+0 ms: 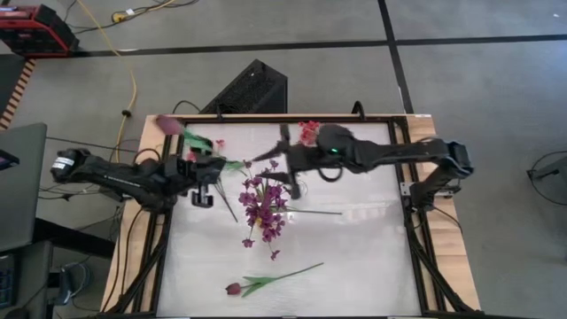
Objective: Sort flowers into vase by color
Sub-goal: Put the top red tulip into the yellow vase
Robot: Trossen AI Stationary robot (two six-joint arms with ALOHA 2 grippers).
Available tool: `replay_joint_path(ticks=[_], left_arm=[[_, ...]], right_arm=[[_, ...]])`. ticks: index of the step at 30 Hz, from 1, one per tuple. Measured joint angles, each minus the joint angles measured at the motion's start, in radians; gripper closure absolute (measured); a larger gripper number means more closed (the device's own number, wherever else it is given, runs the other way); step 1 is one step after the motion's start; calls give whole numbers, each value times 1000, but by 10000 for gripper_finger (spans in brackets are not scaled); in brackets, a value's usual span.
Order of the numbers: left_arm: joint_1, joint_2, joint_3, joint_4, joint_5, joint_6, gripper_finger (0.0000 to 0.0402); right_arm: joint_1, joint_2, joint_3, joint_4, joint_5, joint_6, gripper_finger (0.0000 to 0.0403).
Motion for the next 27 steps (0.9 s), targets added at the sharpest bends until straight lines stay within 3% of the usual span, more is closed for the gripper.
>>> replay_joint_path(ticks=[6,20,23,27], left_arm=[[22,10,53,-132,45,10,401],[24,45,52,-141,29,44,401],[24,43,52,-135,28,48,401],[24,43,52,-124,23,52,401]], right_arm=[[-26,90,87,-52,-6,-1,200],[-36,177,89,82,-56,30,205],[-40,177,89,81,-56,31,227],[-40,175,89,74,-56,31,289]])
